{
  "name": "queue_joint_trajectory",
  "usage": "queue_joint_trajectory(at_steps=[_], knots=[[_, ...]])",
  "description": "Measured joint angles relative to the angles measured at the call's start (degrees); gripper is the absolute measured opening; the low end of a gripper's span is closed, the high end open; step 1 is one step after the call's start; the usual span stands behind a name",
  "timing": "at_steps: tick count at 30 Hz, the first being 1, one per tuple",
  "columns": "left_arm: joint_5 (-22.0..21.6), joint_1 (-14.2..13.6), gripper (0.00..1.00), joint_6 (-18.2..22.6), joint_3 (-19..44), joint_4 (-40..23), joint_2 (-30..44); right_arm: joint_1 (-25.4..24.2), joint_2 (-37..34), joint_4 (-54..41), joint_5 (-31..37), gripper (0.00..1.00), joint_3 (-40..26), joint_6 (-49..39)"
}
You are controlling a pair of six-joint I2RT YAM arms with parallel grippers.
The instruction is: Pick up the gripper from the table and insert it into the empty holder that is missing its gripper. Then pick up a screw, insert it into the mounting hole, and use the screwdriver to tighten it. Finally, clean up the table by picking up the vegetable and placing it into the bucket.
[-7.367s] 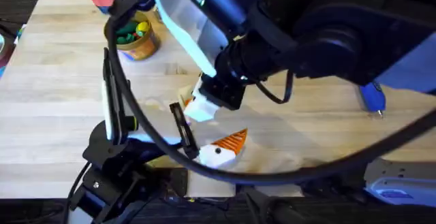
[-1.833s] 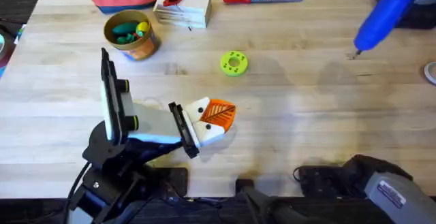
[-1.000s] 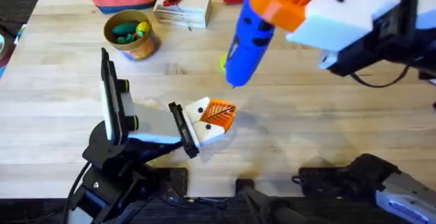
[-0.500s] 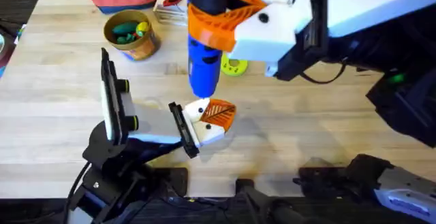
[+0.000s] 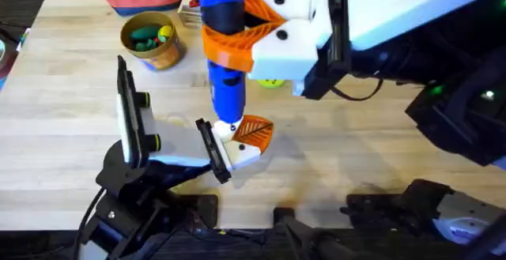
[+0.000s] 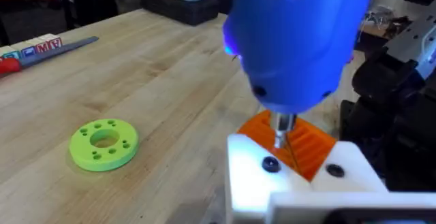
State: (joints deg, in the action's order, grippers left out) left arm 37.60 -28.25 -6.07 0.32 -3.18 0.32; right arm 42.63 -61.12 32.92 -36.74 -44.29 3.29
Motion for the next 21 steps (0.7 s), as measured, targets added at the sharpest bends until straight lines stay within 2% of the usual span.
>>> queue_joint_trajectory(at_steps=[21], knots=[[-0.1,0.0,0.009,0.0,0.0,0.0,0.0,0.0,-2.6,0.1,0.0,0.008,0.0,0.2]])
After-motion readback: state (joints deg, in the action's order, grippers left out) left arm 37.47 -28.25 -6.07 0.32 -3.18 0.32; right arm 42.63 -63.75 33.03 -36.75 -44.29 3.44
